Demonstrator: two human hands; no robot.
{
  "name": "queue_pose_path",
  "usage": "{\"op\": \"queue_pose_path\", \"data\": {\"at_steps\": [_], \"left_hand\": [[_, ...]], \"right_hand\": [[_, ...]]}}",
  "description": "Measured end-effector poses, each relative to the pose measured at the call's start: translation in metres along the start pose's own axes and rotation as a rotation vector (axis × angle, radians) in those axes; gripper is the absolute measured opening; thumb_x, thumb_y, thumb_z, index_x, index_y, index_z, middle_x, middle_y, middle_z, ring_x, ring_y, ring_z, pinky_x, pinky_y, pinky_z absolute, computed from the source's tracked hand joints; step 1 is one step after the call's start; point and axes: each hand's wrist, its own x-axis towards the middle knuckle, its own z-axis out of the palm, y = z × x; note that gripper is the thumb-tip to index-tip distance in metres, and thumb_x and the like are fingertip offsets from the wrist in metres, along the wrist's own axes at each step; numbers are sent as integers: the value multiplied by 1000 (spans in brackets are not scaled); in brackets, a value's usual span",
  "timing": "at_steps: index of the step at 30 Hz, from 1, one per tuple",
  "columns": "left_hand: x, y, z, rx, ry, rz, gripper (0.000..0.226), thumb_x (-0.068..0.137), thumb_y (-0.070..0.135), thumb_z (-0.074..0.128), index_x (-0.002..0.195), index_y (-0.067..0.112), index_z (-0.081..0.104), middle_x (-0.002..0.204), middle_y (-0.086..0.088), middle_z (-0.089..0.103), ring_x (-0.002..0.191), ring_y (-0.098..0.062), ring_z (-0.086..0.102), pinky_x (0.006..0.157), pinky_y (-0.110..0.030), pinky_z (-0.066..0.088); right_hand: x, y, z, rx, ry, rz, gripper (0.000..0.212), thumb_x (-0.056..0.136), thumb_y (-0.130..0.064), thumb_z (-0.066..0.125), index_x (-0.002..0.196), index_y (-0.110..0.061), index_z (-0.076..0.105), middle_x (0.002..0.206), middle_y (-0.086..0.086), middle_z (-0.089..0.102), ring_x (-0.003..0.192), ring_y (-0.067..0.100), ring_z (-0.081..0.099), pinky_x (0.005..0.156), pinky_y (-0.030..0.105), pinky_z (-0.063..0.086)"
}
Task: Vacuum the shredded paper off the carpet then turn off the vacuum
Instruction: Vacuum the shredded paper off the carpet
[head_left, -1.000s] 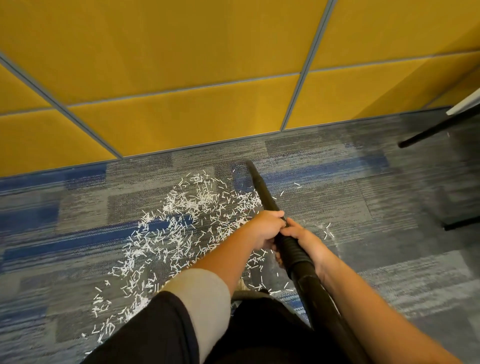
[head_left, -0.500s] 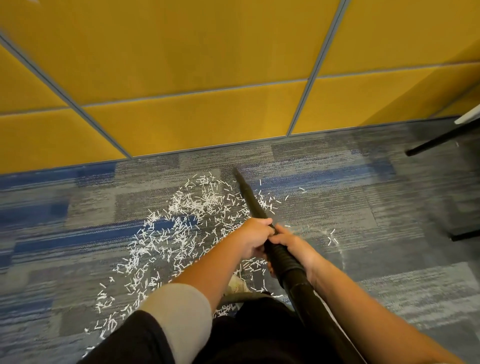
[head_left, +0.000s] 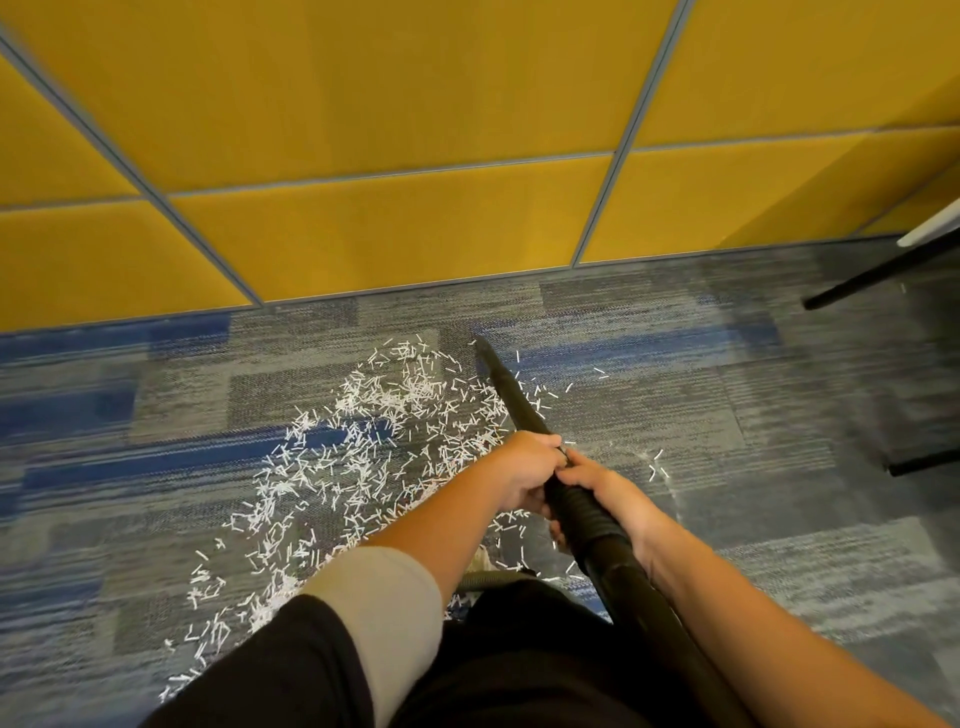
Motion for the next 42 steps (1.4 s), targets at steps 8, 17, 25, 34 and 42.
{"op": "queue_pose_path", "data": {"at_steps": [8,17,25,34,42], "left_hand": [[-16,-15,-22,-36,52,4,47,97,8,43,142,23,41,90,-4,52,63,-14,47,51,-27,47],[-26,-40,-52,-162,150,-2,46,97,6,42,140,23,43,95,-5,54,67,-13,49,63,-28,51],[-29,-44,-72,-177,177,-8,48,97,9,44,142,25,41,114,-9,56,70,-14,54,56,-26,52],[-15,-27,-63,-198,161,29,45,97,10,44,140,23,43,107,-9,58,68,-15,50,57,-29,51],[-6,-16,-58,-183,139,20,44,98,10,44,139,24,45,112,-11,56,67,-14,49,69,-34,53]], "right_hand": [[14,12,15,-78,-10,37,31,93,-7,42,119,-24,43,75,17,54,44,22,52,40,26,49],[29,20,49,-223,-93,90,25,93,-4,38,112,-19,45,74,17,51,39,23,51,37,26,48],[34,13,67,-272,-129,135,21,94,-7,40,110,-20,46,77,19,50,38,22,53,36,25,48],[34,-1,57,-210,-78,92,23,94,-7,39,108,-22,47,72,16,51,40,23,49,37,26,47],[32,-13,49,-180,-71,73,25,95,-5,39,107,-25,48,72,17,54,38,24,53,37,26,49]]}}
